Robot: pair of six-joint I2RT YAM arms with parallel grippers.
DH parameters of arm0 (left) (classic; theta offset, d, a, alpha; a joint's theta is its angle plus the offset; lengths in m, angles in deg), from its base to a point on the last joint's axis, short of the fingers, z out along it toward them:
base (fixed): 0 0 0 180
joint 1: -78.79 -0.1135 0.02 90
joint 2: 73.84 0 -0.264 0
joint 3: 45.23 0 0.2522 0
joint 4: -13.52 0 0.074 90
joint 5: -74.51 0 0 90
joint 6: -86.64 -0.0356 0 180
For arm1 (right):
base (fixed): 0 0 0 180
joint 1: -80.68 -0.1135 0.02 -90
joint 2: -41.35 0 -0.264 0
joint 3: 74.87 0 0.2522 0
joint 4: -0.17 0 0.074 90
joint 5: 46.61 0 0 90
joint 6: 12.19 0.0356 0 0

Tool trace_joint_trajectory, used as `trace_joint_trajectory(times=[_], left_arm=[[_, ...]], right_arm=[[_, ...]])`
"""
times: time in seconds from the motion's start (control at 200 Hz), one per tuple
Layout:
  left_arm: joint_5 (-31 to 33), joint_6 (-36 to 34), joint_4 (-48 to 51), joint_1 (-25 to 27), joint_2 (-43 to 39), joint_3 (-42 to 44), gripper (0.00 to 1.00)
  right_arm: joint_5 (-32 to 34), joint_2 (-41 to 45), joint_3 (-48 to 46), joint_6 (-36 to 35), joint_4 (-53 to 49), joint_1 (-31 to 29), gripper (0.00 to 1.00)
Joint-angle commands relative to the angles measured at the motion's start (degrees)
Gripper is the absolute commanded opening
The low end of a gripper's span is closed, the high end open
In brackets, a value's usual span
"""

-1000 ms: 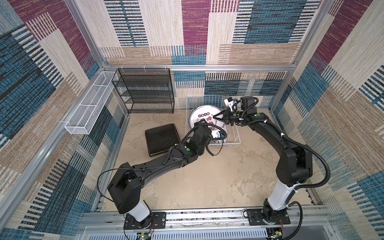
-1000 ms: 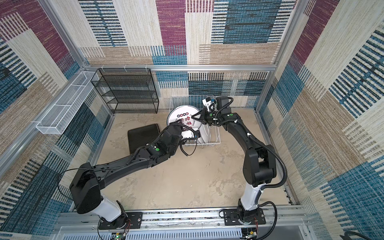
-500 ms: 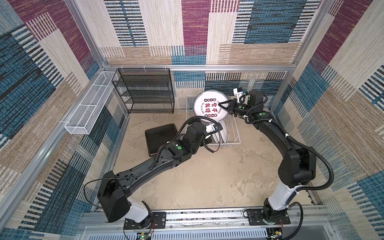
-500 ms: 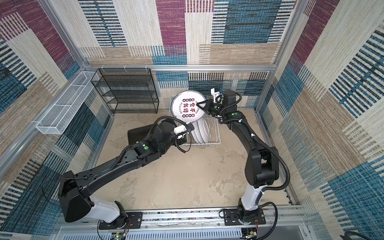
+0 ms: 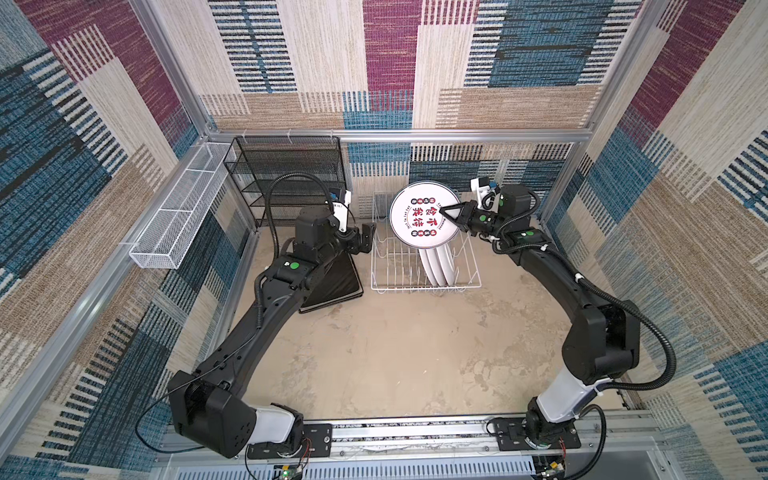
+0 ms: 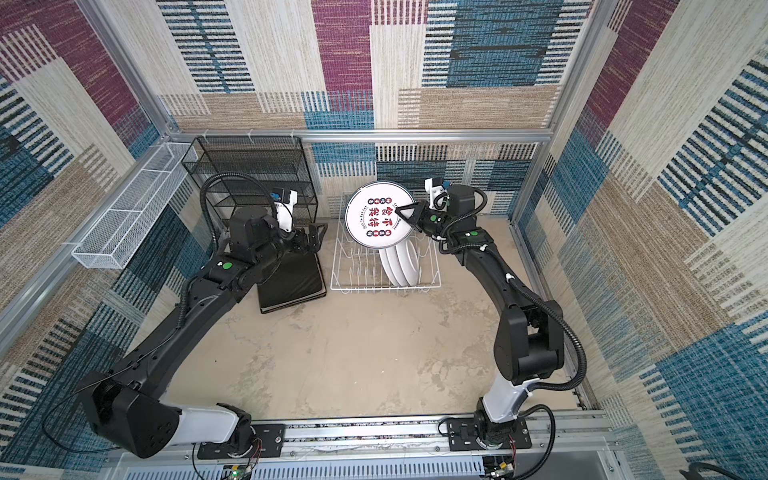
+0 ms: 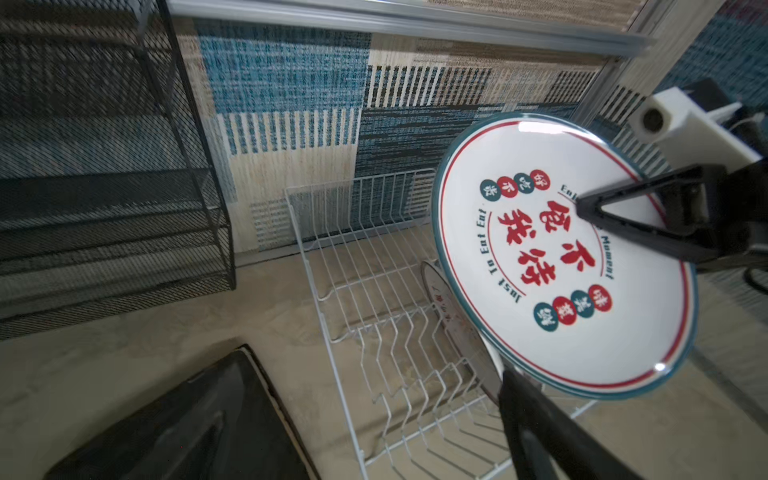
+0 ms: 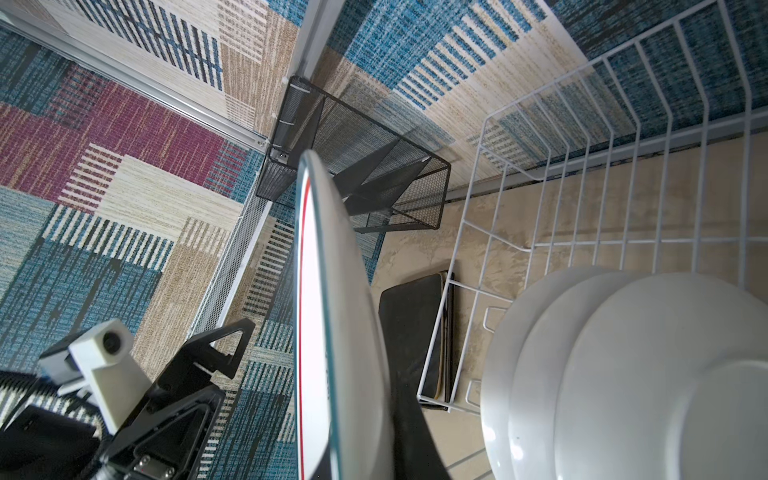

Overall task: Unload the plates from the dish rack
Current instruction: 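Reach the left gripper to the raised printed plate and grasp its rim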

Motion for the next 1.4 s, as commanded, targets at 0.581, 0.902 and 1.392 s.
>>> trace_joint_trajectory(times=[0.581,0.902,1.392], left_arm=[[-33.69,43.40,-22.00,-4.59,17.00,-1.51,0.92],[-36.14,46.48,-26.72,-3.54,18.90,-1.91,0.80],[-39.15,46.59,-27.84,-2.04,22.48,-4.10,0.50]], right_arm=[[-4.94,-0.59,0.44,-3.29,3.83,-0.02,0.00],[-5.99,-1.86,1.26,-2.74,2.65,-0.02,0.00],[-11.68,-7.03,5.66,-2.67,-0.05,-1.16,0.00]])
